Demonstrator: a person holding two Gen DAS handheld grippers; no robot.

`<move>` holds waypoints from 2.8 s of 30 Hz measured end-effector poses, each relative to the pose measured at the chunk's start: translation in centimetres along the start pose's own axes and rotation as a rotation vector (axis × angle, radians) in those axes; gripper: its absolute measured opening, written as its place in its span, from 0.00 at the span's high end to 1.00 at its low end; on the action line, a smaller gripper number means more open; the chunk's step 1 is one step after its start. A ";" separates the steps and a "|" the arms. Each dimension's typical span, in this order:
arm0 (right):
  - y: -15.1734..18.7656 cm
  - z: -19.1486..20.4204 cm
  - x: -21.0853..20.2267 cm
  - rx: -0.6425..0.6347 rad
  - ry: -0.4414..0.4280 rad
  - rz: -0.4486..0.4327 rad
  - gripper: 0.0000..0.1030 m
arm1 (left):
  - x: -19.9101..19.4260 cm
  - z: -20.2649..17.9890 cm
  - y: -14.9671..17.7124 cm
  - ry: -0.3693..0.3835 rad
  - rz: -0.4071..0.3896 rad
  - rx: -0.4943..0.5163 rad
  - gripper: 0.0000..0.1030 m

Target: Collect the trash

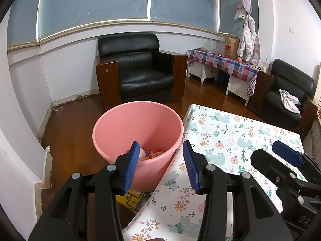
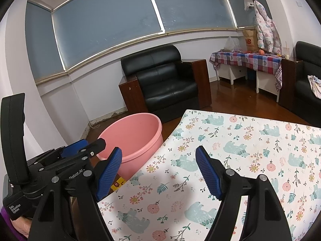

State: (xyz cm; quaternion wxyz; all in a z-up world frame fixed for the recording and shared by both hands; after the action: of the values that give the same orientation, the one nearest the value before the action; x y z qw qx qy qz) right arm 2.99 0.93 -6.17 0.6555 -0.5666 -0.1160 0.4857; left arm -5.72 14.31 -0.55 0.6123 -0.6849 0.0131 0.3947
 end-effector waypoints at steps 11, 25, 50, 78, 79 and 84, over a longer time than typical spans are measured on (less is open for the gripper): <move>0.0 0.2 0.1 -0.002 0.001 0.000 0.28 | 0.4 0.2 0.8 0.004 0.003 0.001 0.56; 0.1 -0.1 0.1 -0.001 0.004 0.004 0.28 | 0.8 -0.1 1.2 0.012 0.011 0.010 0.56; 1.4 -1.7 0.0 -0.003 0.024 0.028 0.28 | 1.5 -0.4 1.5 0.026 0.025 0.032 0.56; 1.8 -1.7 0.5 0.000 0.032 0.041 0.28 | 1.6 -0.5 1.4 0.028 0.027 0.036 0.56; 1.9 -1.7 0.5 0.001 0.031 0.042 0.28 | 1.5 -0.5 1.4 0.028 0.027 0.035 0.56; 1.9 -1.5 0.5 -0.002 0.034 0.042 0.28 | 1.5 -0.6 1.4 0.027 0.027 0.037 0.56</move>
State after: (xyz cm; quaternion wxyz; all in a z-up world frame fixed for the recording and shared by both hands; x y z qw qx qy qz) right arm 3.31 0.16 -8.52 0.6466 -0.5775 -0.0935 0.4895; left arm -5.07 14.15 -2.60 0.6192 -0.6787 0.0379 0.3931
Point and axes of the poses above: each gripper's, at about its wrist camera, not at the fingertips, and x roughly the way its jaws point, z to its left, y to its underside, the point moved 7 cm from there along x, roughly the way its jaws point, and after that the axes turned 7 degrees about -y, right-handed, at the moved point
